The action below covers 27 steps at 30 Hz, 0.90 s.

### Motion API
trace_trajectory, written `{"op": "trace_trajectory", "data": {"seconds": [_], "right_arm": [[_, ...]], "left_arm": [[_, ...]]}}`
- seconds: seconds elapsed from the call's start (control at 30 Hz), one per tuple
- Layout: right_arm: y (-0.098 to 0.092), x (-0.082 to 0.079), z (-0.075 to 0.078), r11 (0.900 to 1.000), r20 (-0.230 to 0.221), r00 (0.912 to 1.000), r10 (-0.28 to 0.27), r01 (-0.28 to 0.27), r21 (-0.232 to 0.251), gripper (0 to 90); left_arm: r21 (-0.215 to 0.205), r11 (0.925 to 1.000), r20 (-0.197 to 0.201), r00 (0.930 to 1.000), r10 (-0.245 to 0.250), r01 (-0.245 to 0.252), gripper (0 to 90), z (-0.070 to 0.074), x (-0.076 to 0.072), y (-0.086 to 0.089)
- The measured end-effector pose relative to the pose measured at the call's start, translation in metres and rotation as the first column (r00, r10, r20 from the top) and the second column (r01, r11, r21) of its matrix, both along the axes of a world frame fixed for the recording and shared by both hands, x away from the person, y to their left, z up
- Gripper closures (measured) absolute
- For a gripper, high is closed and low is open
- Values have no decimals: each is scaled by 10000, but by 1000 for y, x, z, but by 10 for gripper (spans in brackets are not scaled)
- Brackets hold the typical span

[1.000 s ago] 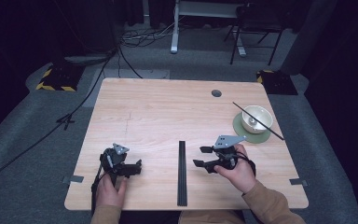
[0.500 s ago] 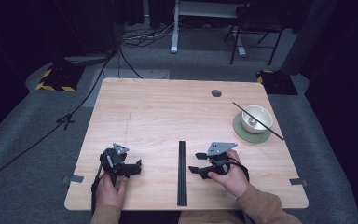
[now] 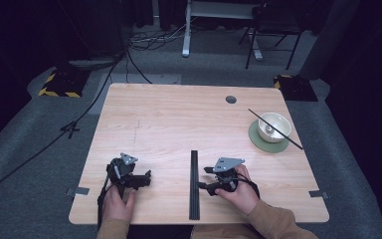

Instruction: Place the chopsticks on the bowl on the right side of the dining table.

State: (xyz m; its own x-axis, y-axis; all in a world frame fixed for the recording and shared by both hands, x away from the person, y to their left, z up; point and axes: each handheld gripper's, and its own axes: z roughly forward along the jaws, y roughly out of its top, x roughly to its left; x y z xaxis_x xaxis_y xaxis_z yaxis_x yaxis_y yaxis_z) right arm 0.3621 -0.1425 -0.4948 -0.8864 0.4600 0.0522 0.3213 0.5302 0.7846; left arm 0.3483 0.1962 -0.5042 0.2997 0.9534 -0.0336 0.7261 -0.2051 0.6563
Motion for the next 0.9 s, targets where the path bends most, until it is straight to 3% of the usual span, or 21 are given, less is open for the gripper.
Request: {"op": "trace_trajectory", "data": {"seconds": [0.27, 0.4, 0.53, 0.63, 0.67, 0.9], "right_arm": [[5, -2, -4, 9999, -82, 10000, -38, 37, -127, 360], [5, -2, -5, 9993, 122, 9999, 123, -119, -353, 358], [8, -4, -5, 9998, -125, 9999, -26, 24, -173, 355], [8, -4, -6, 9998, -91, 9999, 56, -58, -214, 355], [7, -2, -6, 9985, 79, 9997, 231, -227, -501, 353], [7, -4, -6, 9986, -123, 9999, 34, -41, -528, 354]], "left_arm": [[-14, 10000, 6, 10000, -7, 7, 2, 0, 0, 0], [8, 10000, 2, 10000, 6, -6, 2, 0, 0, 0], [-19, 10000, 2, 10000, -8, 8, 2, 0, 0, 0], [-17, 10000, 2, 10000, -9, 9, 2, 0, 0, 0], [0, 10000, 0, 10000, 3, -3, 2, 0, 0, 0], [-21, 10000, 3, 10000, -5, 5, 2, 0, 0, 0]]}}
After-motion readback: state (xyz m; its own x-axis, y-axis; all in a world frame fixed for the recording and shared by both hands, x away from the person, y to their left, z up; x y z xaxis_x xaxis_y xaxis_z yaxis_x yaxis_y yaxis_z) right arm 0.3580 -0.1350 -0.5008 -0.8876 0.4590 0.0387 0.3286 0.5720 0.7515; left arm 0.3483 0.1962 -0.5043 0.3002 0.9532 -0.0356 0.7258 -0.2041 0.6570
